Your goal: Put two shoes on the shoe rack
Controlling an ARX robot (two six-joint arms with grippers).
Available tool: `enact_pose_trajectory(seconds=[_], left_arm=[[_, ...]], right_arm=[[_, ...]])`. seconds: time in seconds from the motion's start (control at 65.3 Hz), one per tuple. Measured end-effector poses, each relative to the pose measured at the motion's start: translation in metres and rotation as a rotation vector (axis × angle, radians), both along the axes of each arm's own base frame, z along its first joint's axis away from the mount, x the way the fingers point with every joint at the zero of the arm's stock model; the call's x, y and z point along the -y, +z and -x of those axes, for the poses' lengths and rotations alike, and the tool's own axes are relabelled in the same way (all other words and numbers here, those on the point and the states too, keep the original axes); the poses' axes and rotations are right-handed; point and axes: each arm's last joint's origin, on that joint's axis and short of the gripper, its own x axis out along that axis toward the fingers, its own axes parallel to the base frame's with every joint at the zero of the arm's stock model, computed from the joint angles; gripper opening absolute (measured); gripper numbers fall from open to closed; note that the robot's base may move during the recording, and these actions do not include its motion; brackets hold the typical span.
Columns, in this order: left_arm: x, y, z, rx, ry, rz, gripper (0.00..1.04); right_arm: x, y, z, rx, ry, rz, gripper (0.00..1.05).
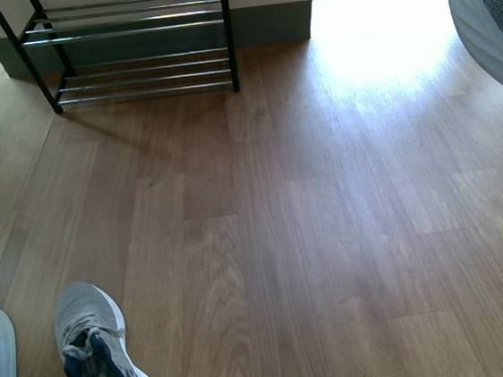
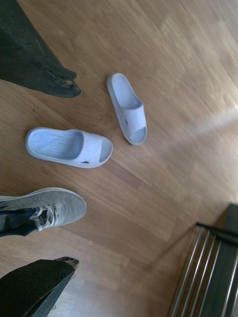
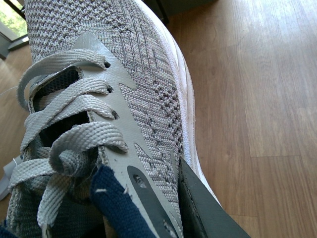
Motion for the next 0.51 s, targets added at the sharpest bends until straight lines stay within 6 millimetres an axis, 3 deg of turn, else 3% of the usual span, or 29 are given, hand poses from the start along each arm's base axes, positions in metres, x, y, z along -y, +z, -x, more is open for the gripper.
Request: enact_pose_trajectory(seconds=[0.092,0.138,0.184,0.23,0.414,0.506], left_arm=[[0.02,-0.021,-0.054,-0.023,0.056,0.199,0.95],[0.031,-0.043,-0.086,-0.078,0.051,0.264,0.95],[0.037,-0.066,-0.105,-0.15,0.047,0.297,0.95],[0.045,-0.104,-0.125,-0.27,0.041,0.327,0.95],[0.059,-0.189,-0.144,-0.551,-0.023,0.349,0.95],[0.066,-0.215,-0.148,-0.642,-0.083,0.343,0.95]], right_arm=[[-0.001,0.0,0.0,0.0,0.005,-0.001,0.01],[-0.001,0.0,0.0,0.0,0.005,-0.001,0.01],[-0.001,0.0,0.0,0.0,0.005,-0.001,0.01],[-0.001,0.0,0.0,0.0,0.005,-0.001,0.01],[-0.001,0.0,0.0,0.0,0.005,-0.001,0.01],[-0.001,0.0,0.0,0.0,0.005,-0.001,0.01]])
